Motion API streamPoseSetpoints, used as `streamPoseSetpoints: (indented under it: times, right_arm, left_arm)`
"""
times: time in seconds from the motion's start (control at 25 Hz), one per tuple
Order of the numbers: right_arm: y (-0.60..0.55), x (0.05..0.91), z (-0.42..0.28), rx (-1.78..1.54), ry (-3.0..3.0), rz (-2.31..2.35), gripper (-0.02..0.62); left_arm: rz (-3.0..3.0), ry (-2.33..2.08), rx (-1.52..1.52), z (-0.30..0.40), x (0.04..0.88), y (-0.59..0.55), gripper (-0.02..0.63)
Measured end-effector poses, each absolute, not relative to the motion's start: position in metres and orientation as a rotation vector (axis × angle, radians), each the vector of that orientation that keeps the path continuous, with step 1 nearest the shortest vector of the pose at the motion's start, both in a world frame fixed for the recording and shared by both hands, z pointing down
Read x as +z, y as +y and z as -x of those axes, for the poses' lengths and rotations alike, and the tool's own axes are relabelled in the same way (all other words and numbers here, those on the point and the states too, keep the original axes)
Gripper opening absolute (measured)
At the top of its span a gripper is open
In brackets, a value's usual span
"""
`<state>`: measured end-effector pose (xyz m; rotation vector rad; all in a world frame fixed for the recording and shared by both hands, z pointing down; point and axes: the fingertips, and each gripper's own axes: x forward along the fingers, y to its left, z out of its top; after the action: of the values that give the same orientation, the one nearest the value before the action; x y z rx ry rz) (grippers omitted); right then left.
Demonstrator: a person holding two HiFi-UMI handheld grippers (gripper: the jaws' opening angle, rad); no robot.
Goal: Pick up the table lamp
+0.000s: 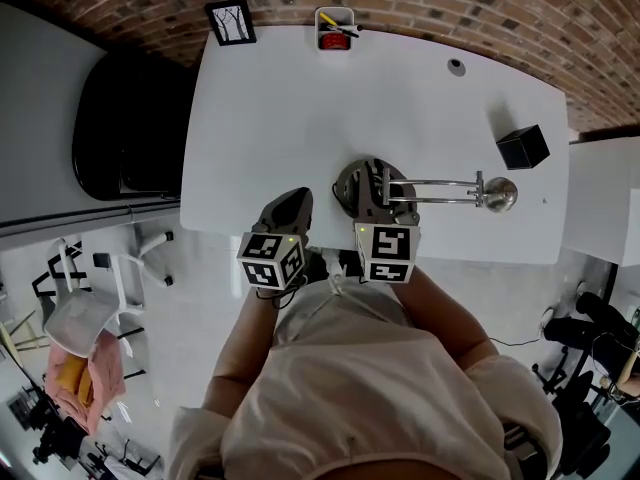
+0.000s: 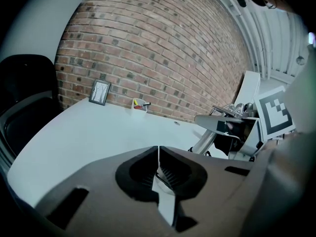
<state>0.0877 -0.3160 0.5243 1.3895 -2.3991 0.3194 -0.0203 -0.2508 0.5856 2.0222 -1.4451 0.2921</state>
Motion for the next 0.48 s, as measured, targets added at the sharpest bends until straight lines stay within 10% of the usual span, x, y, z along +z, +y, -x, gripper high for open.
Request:
streamPoseSetpoints:
  times: [0.48]
  right_arm:
    - [-0.327, 0.517, -0.14, 0.533, -2.461, -1.443, 0.063]
  left_arm:
    - [-2.01, -1.319, 0.303, -0.005, 0.61, -0.261, 0.02]
